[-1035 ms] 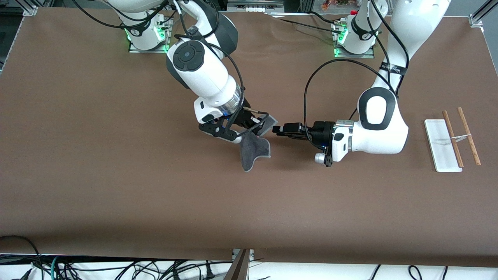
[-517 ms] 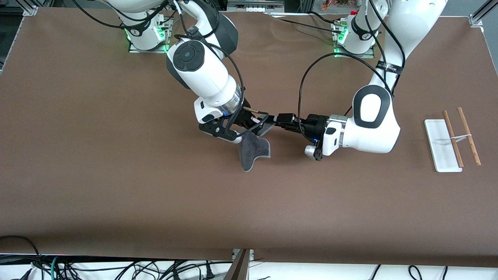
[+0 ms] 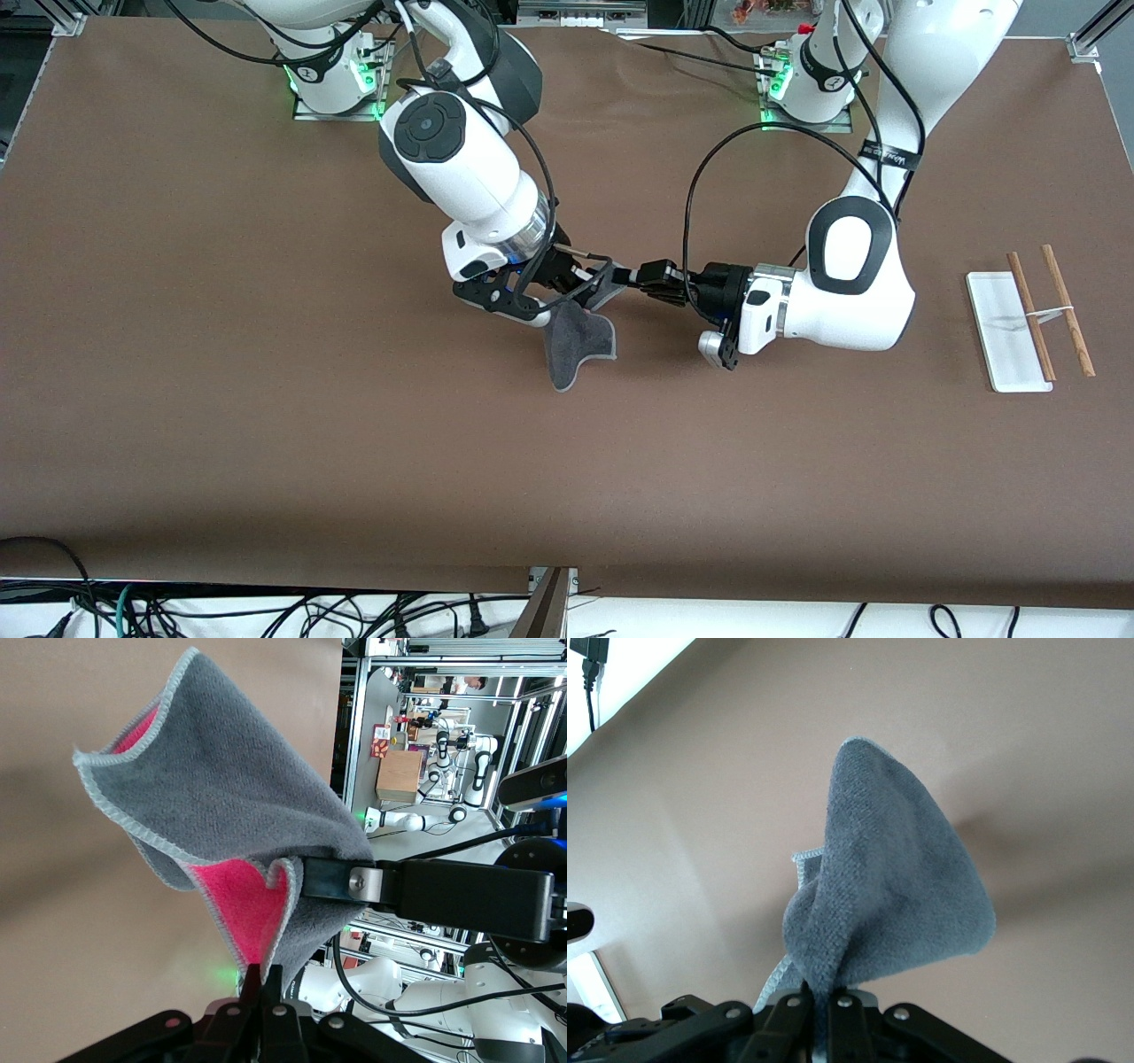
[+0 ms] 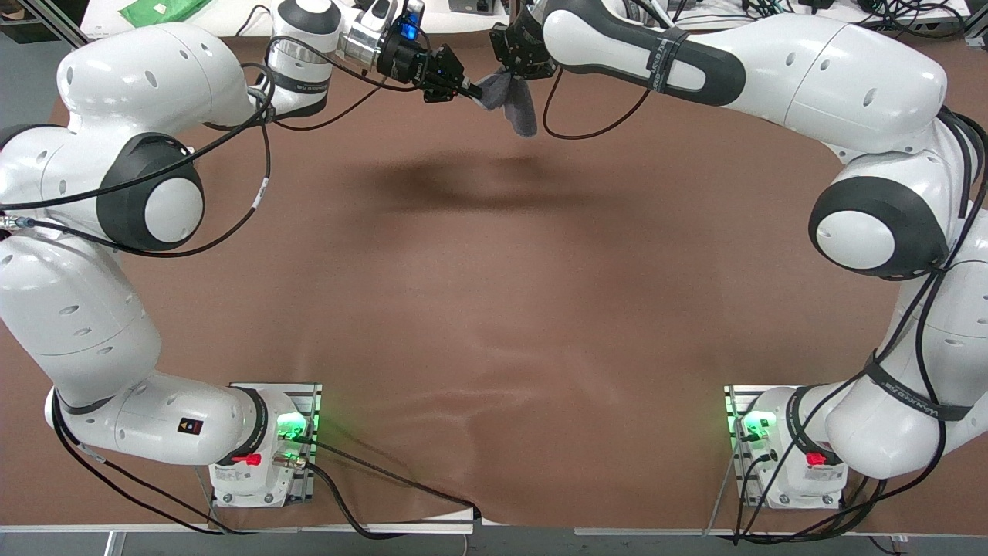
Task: Pass towel and hang on rack
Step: 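Grasp the towel with the left gripper beside the right gripper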
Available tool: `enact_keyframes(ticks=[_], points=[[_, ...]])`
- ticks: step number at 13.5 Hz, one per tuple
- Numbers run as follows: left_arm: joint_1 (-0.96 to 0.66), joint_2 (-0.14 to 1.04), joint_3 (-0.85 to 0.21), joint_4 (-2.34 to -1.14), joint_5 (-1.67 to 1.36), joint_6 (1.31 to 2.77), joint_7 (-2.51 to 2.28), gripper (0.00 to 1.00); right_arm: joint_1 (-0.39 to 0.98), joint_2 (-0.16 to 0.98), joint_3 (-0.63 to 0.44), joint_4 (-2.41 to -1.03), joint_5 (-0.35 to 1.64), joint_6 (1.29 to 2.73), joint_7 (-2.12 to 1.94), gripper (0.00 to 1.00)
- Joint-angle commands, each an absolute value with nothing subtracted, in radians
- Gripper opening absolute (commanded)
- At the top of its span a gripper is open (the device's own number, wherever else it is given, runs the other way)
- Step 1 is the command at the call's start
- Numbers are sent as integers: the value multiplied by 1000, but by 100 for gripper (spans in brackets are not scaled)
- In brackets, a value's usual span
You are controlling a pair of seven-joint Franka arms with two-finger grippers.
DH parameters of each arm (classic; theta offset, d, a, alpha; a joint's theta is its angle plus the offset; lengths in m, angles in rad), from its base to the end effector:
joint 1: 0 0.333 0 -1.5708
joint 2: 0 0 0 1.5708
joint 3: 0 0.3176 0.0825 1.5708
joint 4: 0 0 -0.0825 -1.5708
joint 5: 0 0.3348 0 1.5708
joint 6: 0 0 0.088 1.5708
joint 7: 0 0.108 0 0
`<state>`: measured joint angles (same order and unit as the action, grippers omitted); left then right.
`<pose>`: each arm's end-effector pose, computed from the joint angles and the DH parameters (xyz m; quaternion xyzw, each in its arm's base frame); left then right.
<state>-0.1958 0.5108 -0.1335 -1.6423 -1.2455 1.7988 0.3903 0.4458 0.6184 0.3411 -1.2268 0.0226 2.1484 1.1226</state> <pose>0.5746 -0.2676 0.3787 0.8113 -0.0587 -0.1270 0.5676 0.5470 0.4511 0.4730 -0.9575 0.2127 -0.0134 0.1946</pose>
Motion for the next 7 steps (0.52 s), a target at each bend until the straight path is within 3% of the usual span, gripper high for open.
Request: enact_keyframes(ticks=[1, 3, 4, 7], points=[[-192, 508, -133, -1643, -1264, 1789, 417, 0, 449, 632, 339, -1196, 28, 2143, 1127, 37], [-192, 506, -133, -1643, -1264, 1789, 416, 0, 439, 632, 337, -1197, 26, 2143, 1121, 87], [-192, 508, -133, -1643, -1264, 1789, 416, 0, 436, 629, 337, -1197, 18, 2141, 1115, 100], [-190, 503, -123, -1635, -1250, 1789, 408, 0, 413, 629, 336, -1198, 15, 2132, 1079, 100]])
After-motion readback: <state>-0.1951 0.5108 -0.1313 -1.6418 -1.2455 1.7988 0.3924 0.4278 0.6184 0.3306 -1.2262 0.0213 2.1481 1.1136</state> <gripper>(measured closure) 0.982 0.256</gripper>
